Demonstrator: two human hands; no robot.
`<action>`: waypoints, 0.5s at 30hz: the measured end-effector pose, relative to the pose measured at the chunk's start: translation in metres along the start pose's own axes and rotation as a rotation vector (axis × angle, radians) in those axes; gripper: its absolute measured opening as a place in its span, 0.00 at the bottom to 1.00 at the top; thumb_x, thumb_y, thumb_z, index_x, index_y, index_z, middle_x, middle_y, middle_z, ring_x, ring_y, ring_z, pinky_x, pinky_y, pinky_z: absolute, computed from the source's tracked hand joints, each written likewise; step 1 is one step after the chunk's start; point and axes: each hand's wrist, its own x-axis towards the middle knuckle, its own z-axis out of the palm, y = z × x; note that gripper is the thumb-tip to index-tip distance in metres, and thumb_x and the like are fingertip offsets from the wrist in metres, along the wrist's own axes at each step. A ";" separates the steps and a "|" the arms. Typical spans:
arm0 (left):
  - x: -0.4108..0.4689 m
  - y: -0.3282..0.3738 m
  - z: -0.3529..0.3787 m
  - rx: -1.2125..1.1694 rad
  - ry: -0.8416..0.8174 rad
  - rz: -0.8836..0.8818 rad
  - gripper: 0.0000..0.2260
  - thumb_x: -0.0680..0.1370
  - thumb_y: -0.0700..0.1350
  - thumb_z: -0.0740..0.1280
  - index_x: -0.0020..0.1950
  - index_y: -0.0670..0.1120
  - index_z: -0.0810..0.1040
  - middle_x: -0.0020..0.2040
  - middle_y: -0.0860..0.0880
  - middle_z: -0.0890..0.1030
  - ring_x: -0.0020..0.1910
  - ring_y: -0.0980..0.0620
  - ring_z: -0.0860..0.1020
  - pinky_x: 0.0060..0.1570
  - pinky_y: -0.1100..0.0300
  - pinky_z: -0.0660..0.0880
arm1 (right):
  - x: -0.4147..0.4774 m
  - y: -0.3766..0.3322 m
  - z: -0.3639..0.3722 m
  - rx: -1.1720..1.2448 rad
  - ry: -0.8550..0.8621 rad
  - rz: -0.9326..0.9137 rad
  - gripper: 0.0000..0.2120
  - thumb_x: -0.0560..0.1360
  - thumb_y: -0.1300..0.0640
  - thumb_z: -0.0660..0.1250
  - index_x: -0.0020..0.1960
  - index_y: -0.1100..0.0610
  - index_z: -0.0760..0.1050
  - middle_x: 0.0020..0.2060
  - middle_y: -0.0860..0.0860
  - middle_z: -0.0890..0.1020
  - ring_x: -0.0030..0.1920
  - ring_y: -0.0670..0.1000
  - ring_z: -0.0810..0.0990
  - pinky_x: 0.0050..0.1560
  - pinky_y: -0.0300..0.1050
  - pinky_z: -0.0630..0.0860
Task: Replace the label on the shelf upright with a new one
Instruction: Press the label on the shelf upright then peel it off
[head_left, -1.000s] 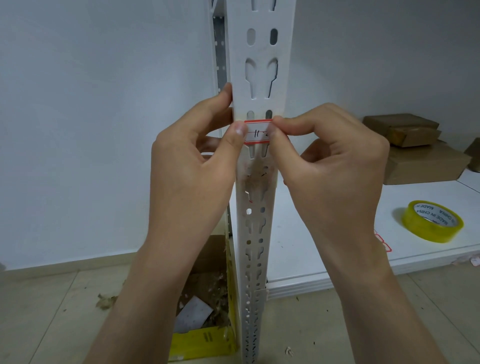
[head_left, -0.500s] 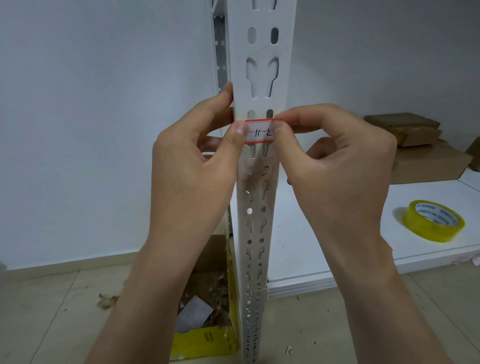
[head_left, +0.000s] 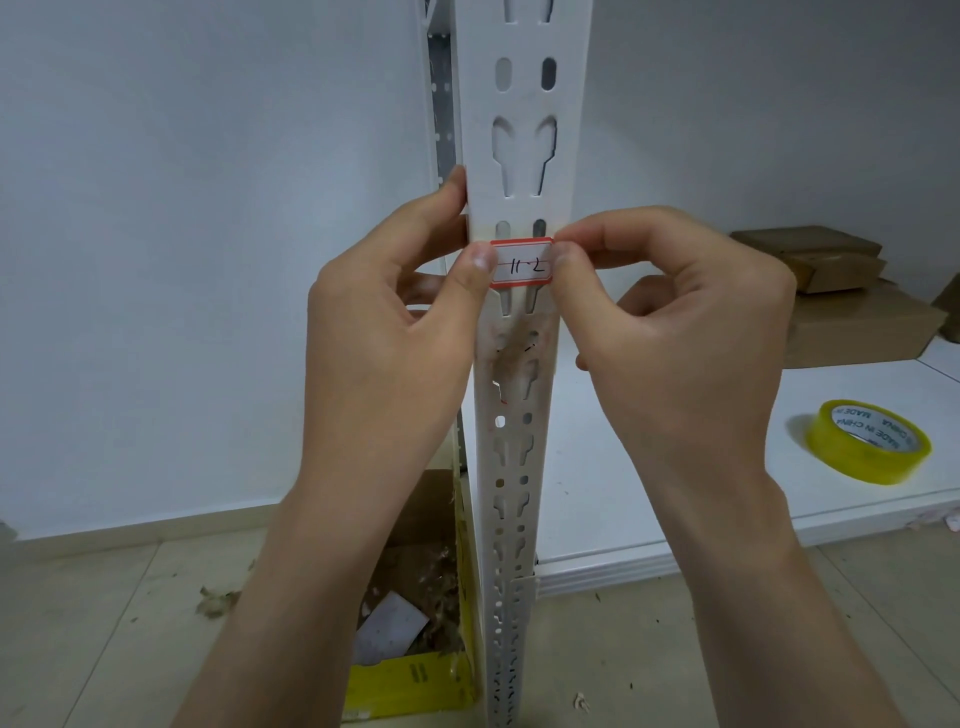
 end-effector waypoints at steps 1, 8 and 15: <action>0.000 0.000 0.000 0.005 0.001 0.002 0.19 0.83 0.44 0.67 0.75 0.51 0.76 0.64 0.57 0.84 0.61 0.54 0.84 0.56 0.53 0.85 | 0.000 0.001 0.001 -0.007 0.004 -0.006 0.02 0.78 0.55 0.73 0.50 0.49 0.84 0.41 0.33 0.80 0.33 0.39 0.81 0.37 0.42 0.82; -0.001 0.000 0.001 0.010 0.008 0.003 0.19 0.83 0.43 0.67 0.75 0.51 0.76 0.64 0.57 0.84 0.61 0.57 0.83 0.56 0.54 0.84 | 0.001 0.001 0.000 -0.021 -0.013 -0.026 0.03 0.77 0.56 0.73 0.48 0.52 0.85 0.41 0.39 0.81 0.34 0.35 0.79 0.37 0.38 0.81; -0.001 0.001 0.001 0.001 0.004 0.002 0.18 0.83 0.44 0.67 0.74 0.51 0.76 0.63 0.58 0.84 0.61 0.57 0.84 0.55 0.56 0.85 | 0.001 -0.001 -0.003 0.029 -0.025 0.047 0.03 0.78 0.53 0.72 0.48 0.45 0.81 0.41 0.36 0.83 0.25 0.52 0.79 0.28 0.50 0.80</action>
